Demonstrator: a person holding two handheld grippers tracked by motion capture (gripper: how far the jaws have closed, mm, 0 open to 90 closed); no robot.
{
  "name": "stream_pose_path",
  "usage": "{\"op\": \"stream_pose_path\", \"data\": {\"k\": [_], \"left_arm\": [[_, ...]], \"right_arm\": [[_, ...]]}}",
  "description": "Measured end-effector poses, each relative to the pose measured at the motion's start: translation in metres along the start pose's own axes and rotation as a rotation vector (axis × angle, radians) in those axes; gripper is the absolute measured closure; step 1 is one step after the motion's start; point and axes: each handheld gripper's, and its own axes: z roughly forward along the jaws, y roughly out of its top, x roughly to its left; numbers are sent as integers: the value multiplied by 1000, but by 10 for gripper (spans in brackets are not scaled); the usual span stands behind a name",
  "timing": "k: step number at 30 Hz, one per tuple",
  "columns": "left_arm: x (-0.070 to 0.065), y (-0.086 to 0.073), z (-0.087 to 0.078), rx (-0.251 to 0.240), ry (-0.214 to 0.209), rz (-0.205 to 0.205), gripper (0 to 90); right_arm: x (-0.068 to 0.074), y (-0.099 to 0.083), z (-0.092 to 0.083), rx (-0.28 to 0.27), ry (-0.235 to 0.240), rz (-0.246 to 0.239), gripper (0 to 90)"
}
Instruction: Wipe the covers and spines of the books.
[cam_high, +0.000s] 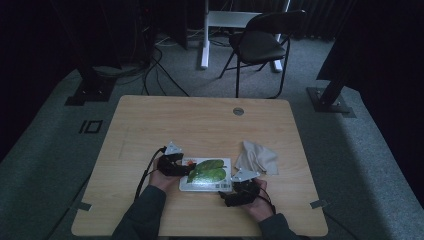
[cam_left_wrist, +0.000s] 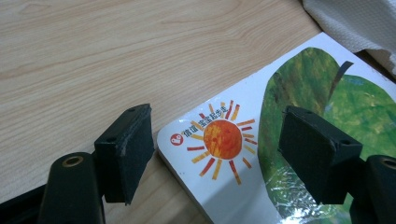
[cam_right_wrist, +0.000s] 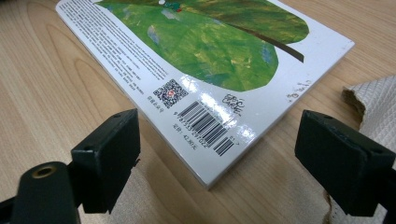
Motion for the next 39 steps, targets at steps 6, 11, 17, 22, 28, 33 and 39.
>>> {"op": "stream_pose_path", "data": {"k": [6,11,17,22,28,33,39], "left_arm": [[1,1,6,18,-3,12,278],[2,0,7,26,-12,3,296],[4,0,7,23,-20,-9,312],[5,1,6,23,-26,-14,317],[2,3,1,8,-18,-9,320],[-1,7,-8,-40,-21,-6,321],[-3,11,-18,-89,-37,-22,327]], "right_arm": [[2,0,2,11,-5,-14,138],[4,0,4,20,-6,-23,138],[4,-1,6,28,10,-27,139],[4,-1,8,31,13,-33,135],[4,-1,8,30,13,-33,129],[4,0,9,32,11,-36,125],[5,2,10,28,-2,-48,116]]}}
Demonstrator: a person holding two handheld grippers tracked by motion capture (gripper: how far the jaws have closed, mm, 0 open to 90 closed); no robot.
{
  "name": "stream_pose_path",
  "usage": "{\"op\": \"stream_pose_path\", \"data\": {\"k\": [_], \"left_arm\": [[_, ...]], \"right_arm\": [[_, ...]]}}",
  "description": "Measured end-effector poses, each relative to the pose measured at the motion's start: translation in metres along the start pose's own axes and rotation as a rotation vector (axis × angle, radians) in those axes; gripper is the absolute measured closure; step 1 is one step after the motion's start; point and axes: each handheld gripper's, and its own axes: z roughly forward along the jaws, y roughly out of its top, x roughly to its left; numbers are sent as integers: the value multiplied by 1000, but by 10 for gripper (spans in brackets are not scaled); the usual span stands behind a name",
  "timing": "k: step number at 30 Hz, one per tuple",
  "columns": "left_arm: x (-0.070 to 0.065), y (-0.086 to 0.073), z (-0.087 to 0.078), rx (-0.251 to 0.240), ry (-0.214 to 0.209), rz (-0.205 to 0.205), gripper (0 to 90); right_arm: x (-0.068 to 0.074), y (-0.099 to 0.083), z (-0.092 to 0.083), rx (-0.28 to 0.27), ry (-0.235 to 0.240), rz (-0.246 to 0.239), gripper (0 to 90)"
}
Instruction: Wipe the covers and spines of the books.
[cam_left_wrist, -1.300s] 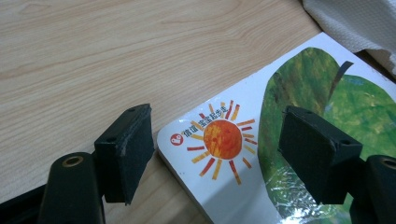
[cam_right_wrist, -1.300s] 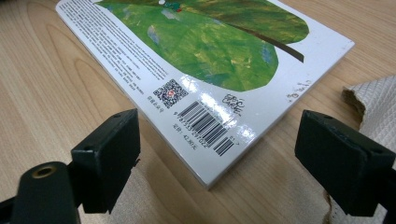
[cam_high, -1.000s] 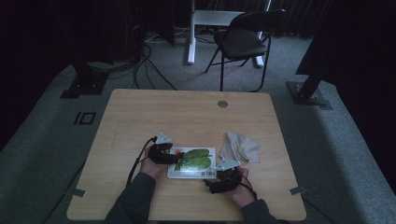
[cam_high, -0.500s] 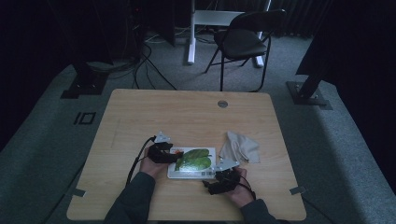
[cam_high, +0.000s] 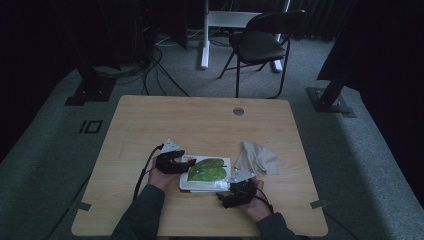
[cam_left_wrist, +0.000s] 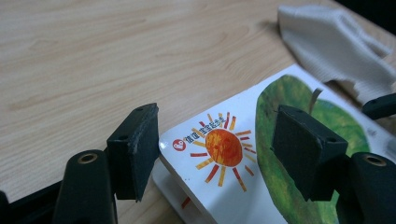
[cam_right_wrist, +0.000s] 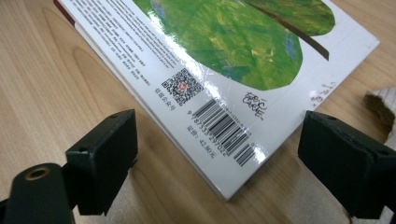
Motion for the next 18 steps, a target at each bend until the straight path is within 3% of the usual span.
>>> {"op": "stream_pose_path", "data": {"k": [10,18], "left_arm": [[-10,20,-13,-66,-28,25,328],[-15,28,-15,-73,-26,43,332]], "right_arm": [[0,7,4,-14,-39,-19,105],[6,14,7,-51,-70,-66,115]]}}
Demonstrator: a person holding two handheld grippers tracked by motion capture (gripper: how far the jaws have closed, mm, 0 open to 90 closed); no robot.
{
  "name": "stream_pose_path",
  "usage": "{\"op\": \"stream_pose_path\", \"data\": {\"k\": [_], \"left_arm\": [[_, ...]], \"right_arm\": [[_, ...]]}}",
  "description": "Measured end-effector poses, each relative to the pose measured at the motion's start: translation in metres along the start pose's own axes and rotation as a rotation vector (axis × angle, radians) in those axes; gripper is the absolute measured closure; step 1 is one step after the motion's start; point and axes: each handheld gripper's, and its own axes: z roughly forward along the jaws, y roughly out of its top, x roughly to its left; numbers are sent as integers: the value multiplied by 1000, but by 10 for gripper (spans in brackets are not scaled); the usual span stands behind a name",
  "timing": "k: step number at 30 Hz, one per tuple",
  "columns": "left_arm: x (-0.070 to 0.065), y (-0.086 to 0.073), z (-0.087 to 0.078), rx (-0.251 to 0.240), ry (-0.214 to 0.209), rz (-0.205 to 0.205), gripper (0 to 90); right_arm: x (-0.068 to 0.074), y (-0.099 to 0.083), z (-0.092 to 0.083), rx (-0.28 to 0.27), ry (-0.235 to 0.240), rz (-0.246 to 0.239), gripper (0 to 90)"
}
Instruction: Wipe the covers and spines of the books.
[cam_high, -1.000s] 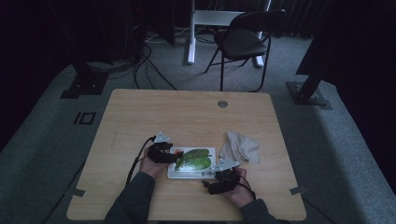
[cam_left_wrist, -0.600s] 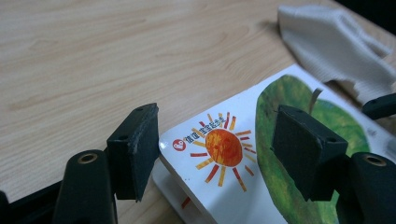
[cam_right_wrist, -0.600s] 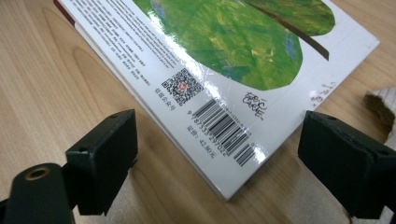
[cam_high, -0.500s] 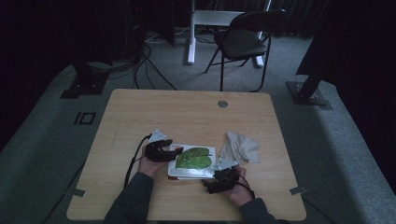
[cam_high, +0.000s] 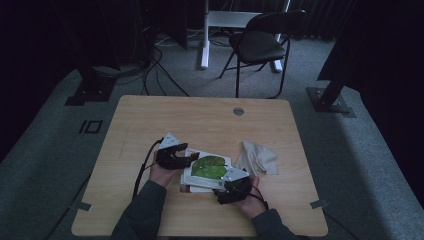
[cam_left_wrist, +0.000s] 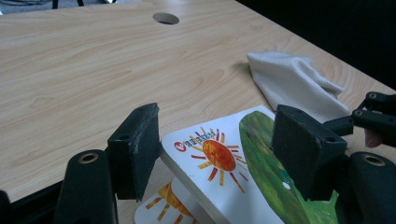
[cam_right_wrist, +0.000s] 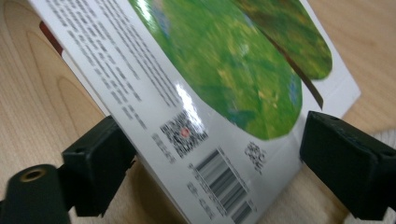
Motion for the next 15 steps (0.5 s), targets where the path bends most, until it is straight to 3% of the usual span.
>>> {"op": "stream_pose_path", "data": {"k": [2,15], "left_arm": [[-1,1,0,2,3,6,331],[-2,-2,-2,10,8,6,320]], "right_arm": [[2,1,0,-4,-7,-13,129],[-1,-2,-4,-30,22,27,154]]}}
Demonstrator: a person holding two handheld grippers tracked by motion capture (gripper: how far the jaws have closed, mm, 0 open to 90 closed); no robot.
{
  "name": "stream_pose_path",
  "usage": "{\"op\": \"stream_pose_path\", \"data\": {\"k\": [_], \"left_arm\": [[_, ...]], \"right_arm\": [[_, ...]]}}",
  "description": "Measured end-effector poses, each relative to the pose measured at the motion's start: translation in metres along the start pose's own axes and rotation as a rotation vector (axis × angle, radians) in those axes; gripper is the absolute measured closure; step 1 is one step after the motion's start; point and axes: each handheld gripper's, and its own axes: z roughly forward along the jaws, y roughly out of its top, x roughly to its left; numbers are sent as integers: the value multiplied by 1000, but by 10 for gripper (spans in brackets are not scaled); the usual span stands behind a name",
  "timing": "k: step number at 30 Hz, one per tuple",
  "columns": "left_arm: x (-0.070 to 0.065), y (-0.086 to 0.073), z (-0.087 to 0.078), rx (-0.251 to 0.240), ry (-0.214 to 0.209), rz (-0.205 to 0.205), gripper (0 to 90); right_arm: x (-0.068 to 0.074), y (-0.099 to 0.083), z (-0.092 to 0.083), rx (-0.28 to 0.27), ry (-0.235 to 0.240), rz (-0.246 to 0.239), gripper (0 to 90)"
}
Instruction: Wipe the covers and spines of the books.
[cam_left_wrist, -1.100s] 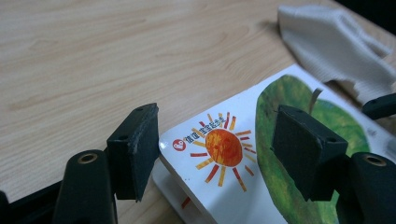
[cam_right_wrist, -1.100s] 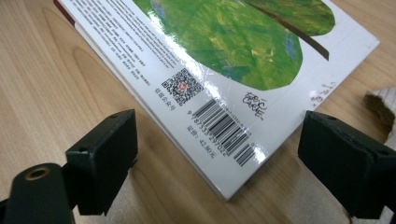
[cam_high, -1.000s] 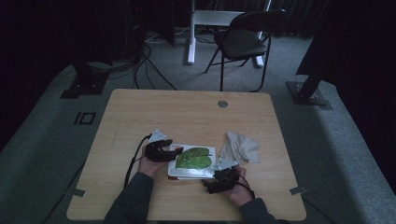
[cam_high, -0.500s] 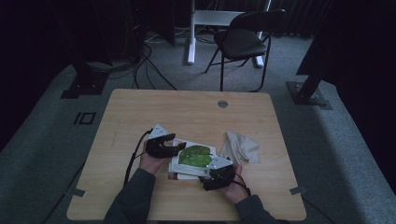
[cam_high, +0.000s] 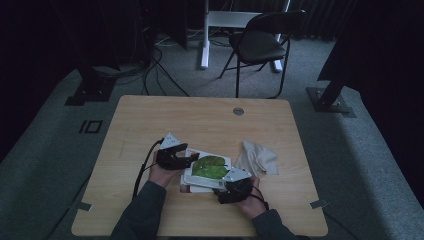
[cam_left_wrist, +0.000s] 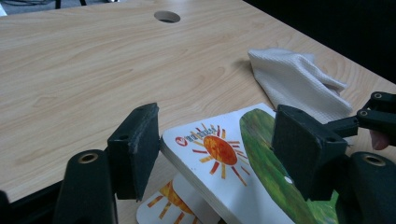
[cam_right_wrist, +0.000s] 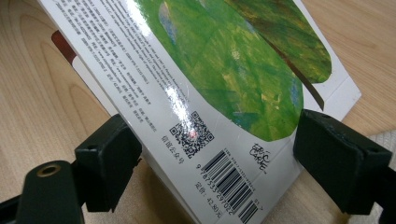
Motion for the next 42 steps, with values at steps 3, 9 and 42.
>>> {"op": "stream_pose_path", "data": {"k": [3,9,42], "left_arm": [[0,-2,-1,6,0,-7,310],[0,-7,-4,3,-10,-21,307],[-5,-20,-4,77,-68,-38,354]], "right_arm": [[0,0,0,0,1,2,154],[-2,-1,-1,-13,14,26,154],[-1,-1,-1,-7,20,18,150]]}}
